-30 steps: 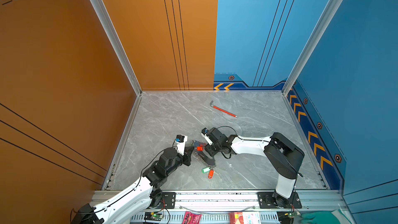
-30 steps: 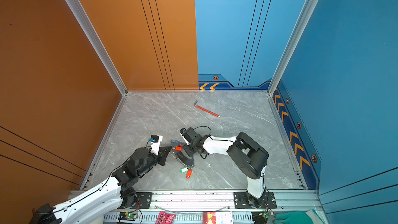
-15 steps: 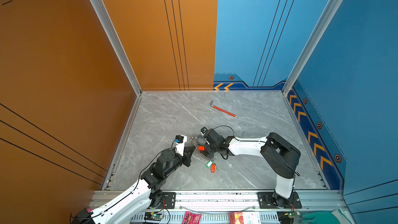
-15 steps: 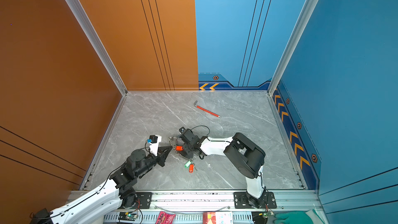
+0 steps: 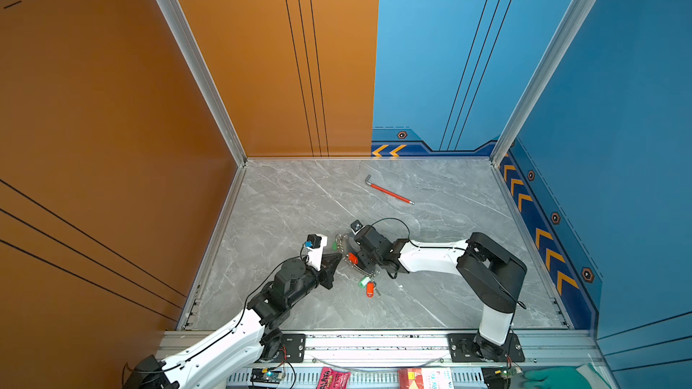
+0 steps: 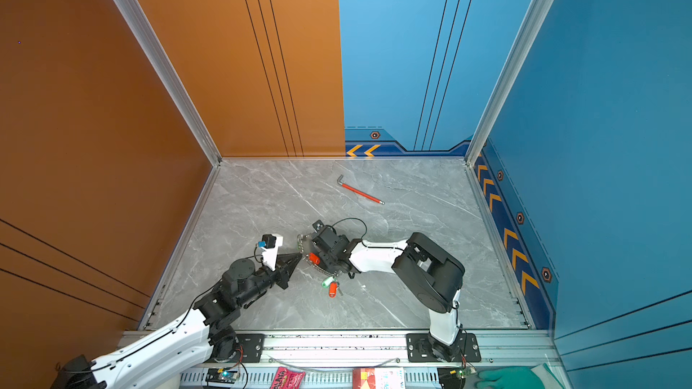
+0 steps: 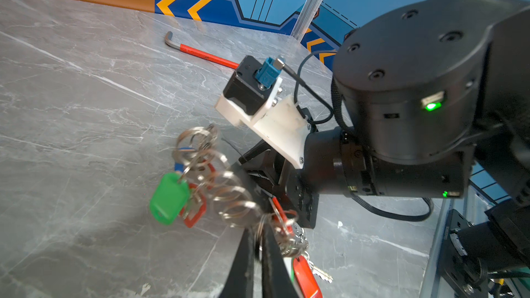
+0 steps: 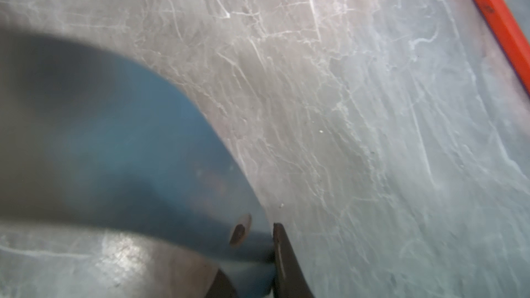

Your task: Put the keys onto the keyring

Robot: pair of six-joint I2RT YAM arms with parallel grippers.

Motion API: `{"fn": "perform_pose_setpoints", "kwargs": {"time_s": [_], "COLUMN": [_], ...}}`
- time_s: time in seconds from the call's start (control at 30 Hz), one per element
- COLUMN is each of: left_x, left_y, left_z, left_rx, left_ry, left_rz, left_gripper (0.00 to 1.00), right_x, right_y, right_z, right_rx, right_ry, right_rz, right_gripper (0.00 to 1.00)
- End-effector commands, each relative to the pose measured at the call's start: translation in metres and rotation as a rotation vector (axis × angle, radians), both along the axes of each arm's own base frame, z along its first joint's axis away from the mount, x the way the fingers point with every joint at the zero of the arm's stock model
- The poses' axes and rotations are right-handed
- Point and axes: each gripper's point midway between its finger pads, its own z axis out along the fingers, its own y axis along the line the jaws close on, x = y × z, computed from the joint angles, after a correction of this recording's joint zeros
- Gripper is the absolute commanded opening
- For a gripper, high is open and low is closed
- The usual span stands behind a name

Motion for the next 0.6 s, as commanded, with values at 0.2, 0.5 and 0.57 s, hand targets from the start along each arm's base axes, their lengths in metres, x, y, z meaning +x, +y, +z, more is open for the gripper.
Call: {"fn": "perform_pose_setpoints", "kwargs": {"time_s": [0.2, 0.5, 0.57], "left_x": [0.005, 0.025, 0.028], "left_y": [0.009, 0.057, 0.066], "left_z": [0.025, 0.029, 0.025], "left_rx": [-0.002, 0.144, 0.179], "left_ry": [-0.118, -0.217, -0.223], "left_rz": [0.044, 0.280, 0.318], "left_gripper": [0.50, 0.66, 0.67], "right_x": [0.042, 0.049, 0.059], "right_y": [-0.064, -0.082, -0.102], "right_z": [0.076, 0.113, 0.115], "right_rx": [-0.341, -0.958, -1.029], "right_ry": [-0.340, -0.563, -0.574], "right_rz": [-0.164, -0.134, -0.180], "right_gripper": [0.05, 0.05, 0.06]}}
